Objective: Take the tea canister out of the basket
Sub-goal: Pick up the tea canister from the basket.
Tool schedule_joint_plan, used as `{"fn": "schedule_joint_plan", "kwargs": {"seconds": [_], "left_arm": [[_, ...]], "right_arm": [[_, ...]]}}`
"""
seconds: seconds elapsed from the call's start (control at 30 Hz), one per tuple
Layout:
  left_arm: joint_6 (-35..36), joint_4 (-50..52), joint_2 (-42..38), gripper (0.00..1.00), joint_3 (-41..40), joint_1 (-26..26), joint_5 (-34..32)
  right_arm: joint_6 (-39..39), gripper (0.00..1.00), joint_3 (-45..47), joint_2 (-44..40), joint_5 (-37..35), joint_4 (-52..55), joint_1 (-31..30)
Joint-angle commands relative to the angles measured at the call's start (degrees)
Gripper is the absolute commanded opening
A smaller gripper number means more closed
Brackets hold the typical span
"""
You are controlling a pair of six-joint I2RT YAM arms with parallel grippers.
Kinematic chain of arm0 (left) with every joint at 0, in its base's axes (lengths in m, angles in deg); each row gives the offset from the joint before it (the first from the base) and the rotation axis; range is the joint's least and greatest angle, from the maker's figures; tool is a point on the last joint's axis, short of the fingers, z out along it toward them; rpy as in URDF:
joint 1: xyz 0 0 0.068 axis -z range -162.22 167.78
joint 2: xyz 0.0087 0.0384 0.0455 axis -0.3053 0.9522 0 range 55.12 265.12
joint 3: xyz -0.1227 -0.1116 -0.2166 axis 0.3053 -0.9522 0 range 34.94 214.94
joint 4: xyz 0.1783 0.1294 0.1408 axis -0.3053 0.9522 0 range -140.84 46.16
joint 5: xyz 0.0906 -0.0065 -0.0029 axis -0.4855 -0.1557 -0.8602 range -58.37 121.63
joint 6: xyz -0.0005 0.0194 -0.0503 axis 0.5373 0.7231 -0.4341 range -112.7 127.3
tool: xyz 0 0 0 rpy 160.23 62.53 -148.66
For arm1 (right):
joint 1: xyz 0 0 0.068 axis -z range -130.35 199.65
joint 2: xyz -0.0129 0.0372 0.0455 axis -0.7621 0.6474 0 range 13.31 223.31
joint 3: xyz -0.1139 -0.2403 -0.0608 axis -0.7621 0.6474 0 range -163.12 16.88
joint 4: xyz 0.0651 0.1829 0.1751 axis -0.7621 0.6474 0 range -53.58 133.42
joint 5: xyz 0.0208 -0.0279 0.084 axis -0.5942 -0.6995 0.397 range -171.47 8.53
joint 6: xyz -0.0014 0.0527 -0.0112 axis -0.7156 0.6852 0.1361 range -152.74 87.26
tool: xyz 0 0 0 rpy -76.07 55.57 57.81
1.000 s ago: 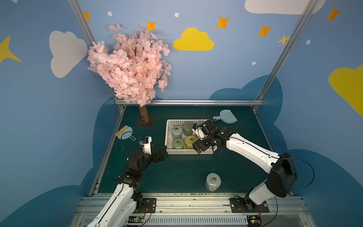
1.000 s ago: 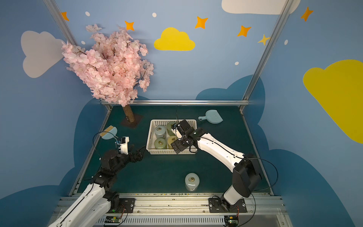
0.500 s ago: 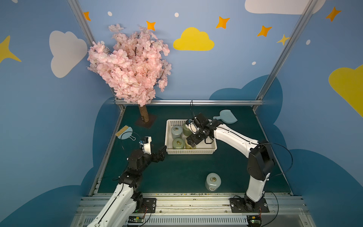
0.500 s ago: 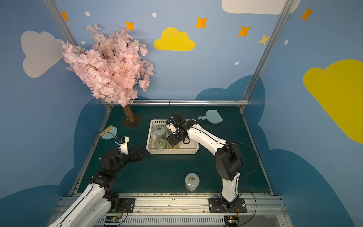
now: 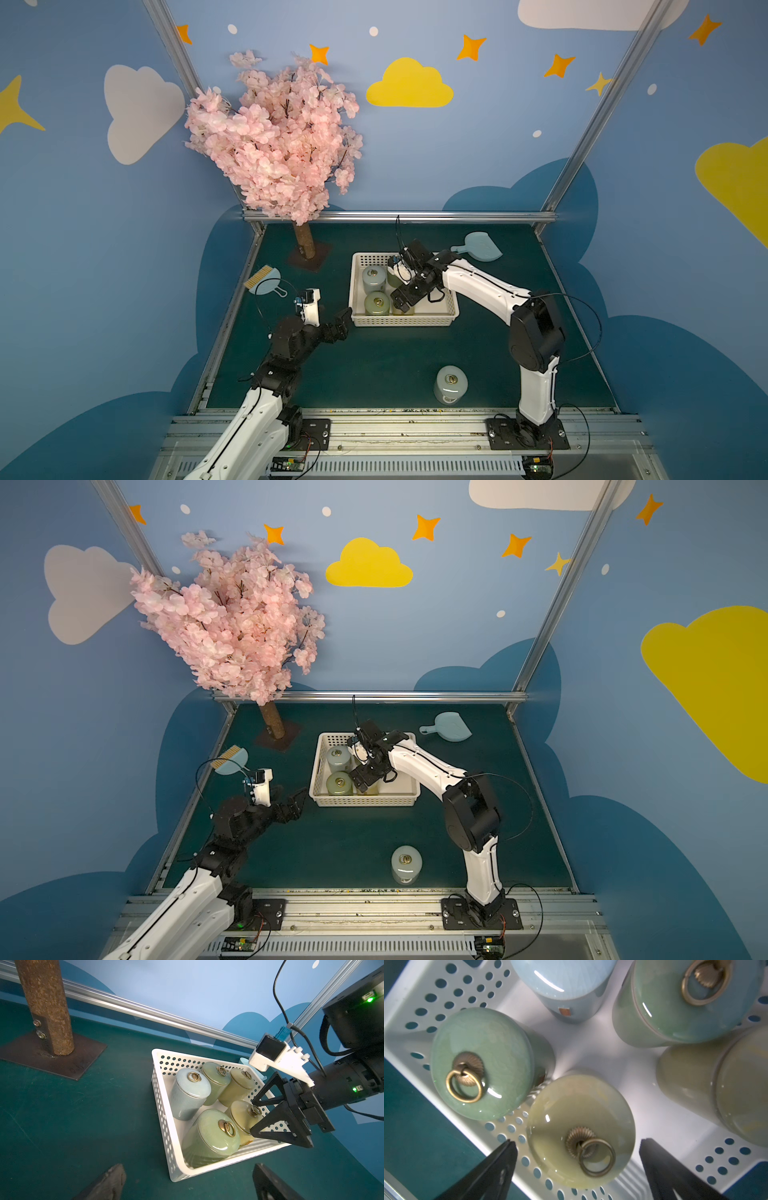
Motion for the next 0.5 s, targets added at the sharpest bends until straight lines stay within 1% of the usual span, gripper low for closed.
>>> {"fn": "schedule_joint_plan", "kwargs": {"seconds": [0.0,0.2,0.47], "left_arm": [[0.8,-0.7,-0.4,1.00,-0.2,0.2,-0.2],[0.8,-0.7,-0.3,1.00,-0.2,0.2,-0.2],[1.0,-0.7,-0.4,1.00,-0.2,0.2,-0.3]], "right_arm": [[-0.4,0.99,-1.5,2.2,0.8,1.5,0.0],[-0.4,0.98,-2.5,3.7,0.9,1.5,0.0],[-0.1,0.94,-3.5,5.0,0.1,1.5,0.0]]}}
